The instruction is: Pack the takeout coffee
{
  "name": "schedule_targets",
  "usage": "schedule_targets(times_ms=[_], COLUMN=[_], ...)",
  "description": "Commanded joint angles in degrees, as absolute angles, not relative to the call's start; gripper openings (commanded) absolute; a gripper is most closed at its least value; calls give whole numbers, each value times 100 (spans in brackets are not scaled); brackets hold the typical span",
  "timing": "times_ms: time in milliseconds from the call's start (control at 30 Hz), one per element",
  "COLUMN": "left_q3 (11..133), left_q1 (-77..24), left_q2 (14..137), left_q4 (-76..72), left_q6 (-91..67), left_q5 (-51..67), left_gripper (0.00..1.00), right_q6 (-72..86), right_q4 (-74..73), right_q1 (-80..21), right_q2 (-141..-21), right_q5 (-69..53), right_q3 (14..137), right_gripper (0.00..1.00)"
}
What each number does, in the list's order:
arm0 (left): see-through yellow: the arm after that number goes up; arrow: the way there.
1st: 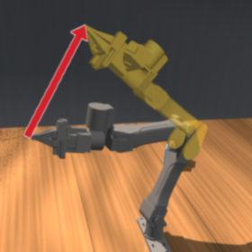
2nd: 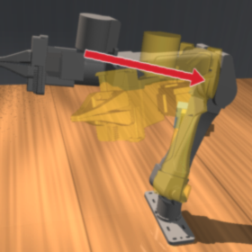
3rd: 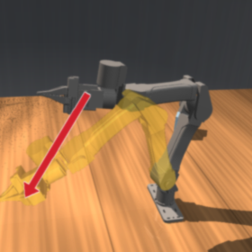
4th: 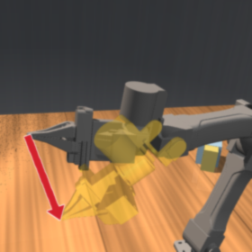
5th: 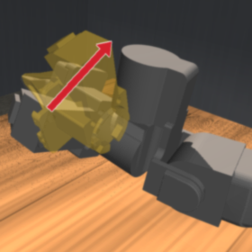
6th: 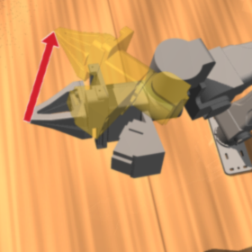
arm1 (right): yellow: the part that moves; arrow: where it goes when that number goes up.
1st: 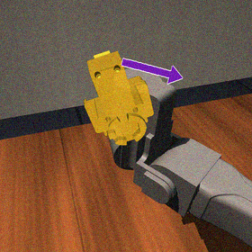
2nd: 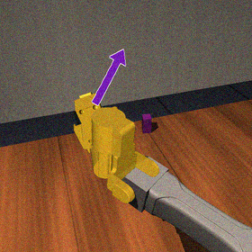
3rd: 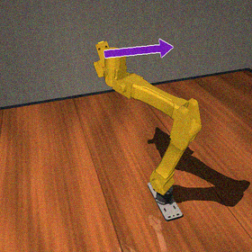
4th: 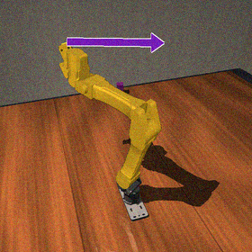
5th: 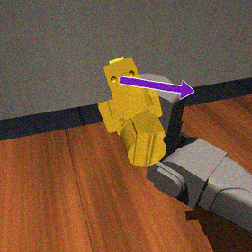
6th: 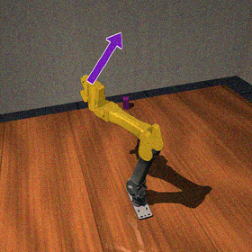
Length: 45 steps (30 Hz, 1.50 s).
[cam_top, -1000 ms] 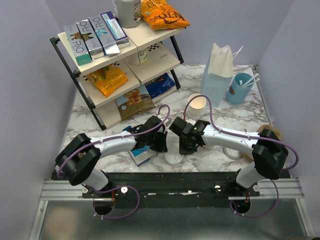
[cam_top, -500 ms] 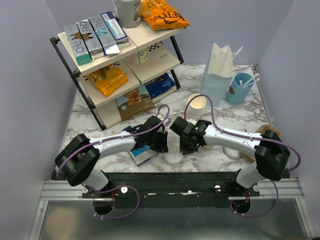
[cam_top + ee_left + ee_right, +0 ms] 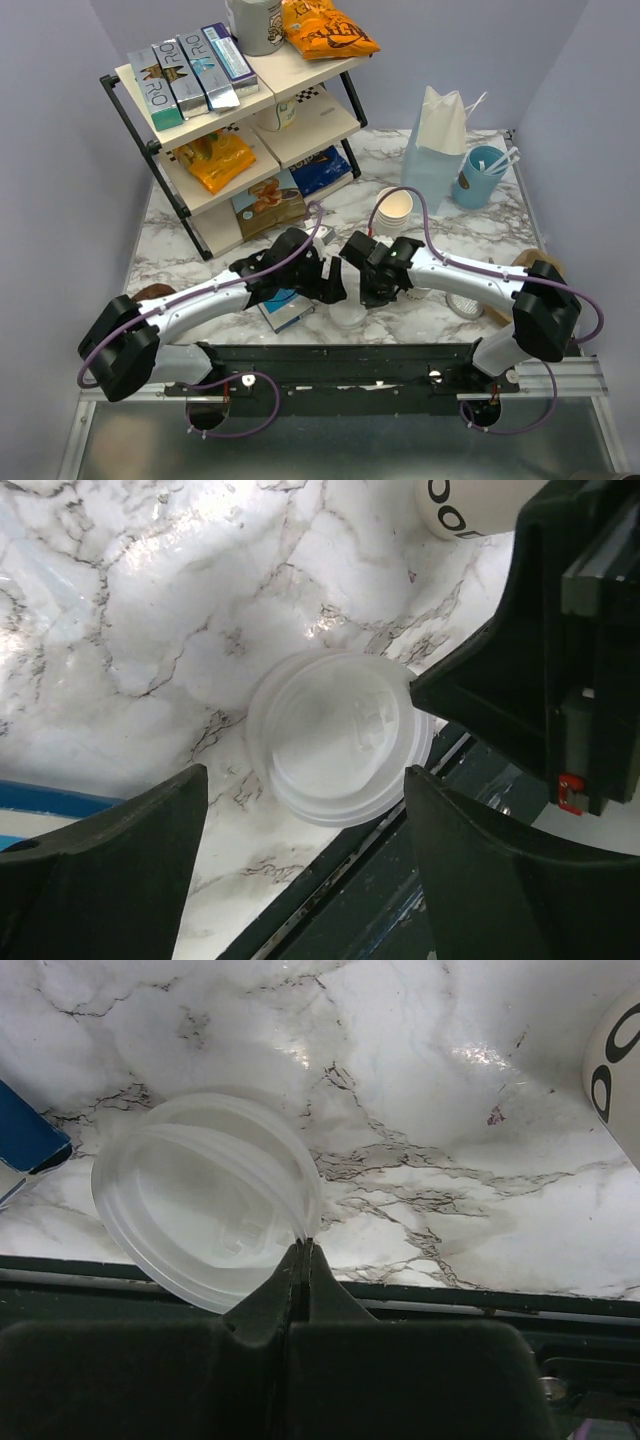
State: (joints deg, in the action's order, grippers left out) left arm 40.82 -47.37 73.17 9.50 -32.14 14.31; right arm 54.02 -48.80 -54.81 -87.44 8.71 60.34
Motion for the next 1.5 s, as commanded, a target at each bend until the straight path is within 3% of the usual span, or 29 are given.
schedule_targets(times_ms=[0, 300, 533, 733, 1133, 1167, 1333, 1467], left_q3=[3946, 3366, 3612, 3981, 4175, 4175, 4096, 4122], left_q1=[-4860, -5527, -6231, -6697, -7215, -7225, -7330, -7374], left_q2=[6909, 6038, 6327, 6775, 7374, 7383, 7427, 7462], left_q4=[1169, 256, 316, 439, 606, 615, 492, 501], left_q6=[-2918, -2523, -2469, -2461, -2514, -2522, -2549, -2523], left_q5=[1195, 1793, 881, 176, -483, -518, -589, -642], left_gripper=[92, 99, 98, 90, 69, 62, 49, 30], right_q6=[5345, 4861, 4650, 4465, 4333, 4316, 4227, 4245], right_q4=[-5185, -5607, -5739, -5968, -5722, -5704, -5678, -5599], right_q1=[-5511, -5362, -5335, -5273, -5001, -4975, -4939, -4922], right_q2=[-8710, -8965, -9026, -9255, -9273, -9264, -9308, -9281], right_q5=[994, 572, 237, 185, -395, -439, -554, -598], right_q3=[6284, 6741, 6820, 7005, 6961, 6944, 6917, 6917], right_gripper=[1, 1, 1, 1, 1, 1, 1, 1])
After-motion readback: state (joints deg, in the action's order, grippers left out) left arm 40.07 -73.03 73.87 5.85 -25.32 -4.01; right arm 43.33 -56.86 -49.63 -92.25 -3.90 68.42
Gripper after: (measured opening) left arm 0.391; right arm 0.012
